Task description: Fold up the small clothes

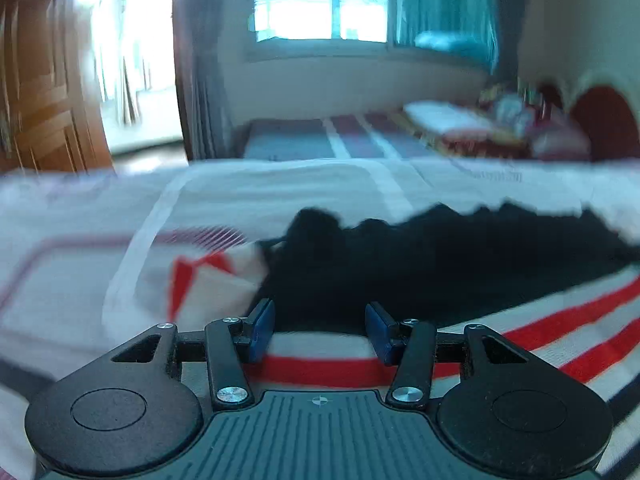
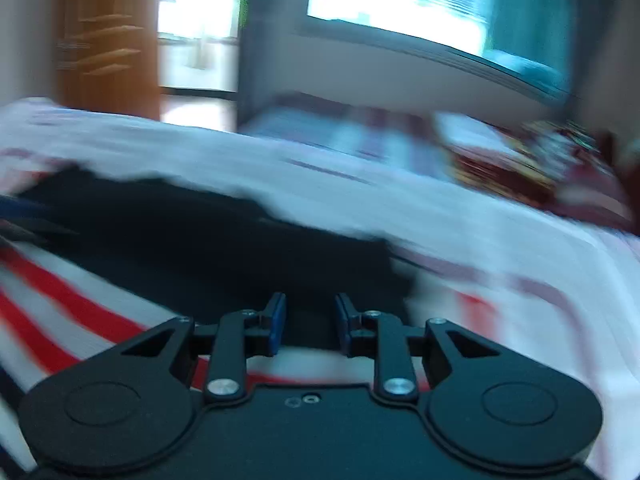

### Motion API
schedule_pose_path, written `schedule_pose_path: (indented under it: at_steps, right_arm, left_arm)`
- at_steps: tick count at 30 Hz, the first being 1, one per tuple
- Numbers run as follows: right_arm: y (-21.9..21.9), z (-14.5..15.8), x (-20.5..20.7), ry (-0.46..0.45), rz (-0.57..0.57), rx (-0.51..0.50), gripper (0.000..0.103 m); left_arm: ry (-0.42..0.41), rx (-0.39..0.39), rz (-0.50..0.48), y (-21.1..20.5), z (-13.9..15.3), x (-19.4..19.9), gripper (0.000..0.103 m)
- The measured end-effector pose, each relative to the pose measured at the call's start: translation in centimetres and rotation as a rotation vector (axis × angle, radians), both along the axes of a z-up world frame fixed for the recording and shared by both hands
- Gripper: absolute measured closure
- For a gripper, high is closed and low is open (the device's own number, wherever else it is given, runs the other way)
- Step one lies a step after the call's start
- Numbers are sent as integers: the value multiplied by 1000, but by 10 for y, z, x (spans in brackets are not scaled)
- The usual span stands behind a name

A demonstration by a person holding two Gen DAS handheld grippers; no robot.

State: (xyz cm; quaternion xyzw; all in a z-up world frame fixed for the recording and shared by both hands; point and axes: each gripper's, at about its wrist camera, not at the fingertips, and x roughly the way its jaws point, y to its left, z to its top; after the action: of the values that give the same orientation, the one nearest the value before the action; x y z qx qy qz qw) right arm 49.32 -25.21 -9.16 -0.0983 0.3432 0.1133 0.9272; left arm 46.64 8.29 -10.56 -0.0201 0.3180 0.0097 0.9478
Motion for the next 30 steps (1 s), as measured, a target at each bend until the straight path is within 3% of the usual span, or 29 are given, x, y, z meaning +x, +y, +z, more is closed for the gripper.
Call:
schedule_pose_path:
  at_steps: [3,5,7,10,13,14,15,17,19,20,22,26,30]
  right_arm:
    - [-10,11,-2,6,-18,38,81]
    - [-6,25,-17,-58,-39,63,74]
    - [11,34,-39,-69,26,131,73]
    - [50,27,-70,-41,160,111,75]
    - [76,15,-89,-11,220,82,75]
    - [80,12,-92,4,221,75,76]
    - [80,10,-94,12,211,60,76]
    - [67,7,-95,7,161,22,75]
    - [40,9,-94,-1,39,-20,77]
    - [22,10,-94,3,-23,-30,73]
    - [-12,10,-94,49,-93,19,78]
    - [-5,28,-118,-15,-52,105,76]
    - [40,30,-144,-12,67,160,78]
  left_arm:
    - [-16,22,29,-4,12,-7,52]
    - [-71,-32,20,-14,30,-19,52]
    - [-96,-59,-38,-41,38,-33,52]
    - [-50,-68,-133,-81,35,-41,52]
    - [4,0,-159,-109,20,-47,52]
    - [10,22,-155,-111,15,-50,51]
    - [-5,32,-155,-109,16,-56,40]
    - [-8,59,-95,-90,18,-61,30]
    - [2,56,-13,-59,20,-69,30]
    - [13,53,20,-43,19,-72,30]
    - [13,4,47,-24,23,-77,31]
    - [-36,-23,-8,-50,34,-92,31]
    - [-27,-5,-99,-94,25,-102,31]
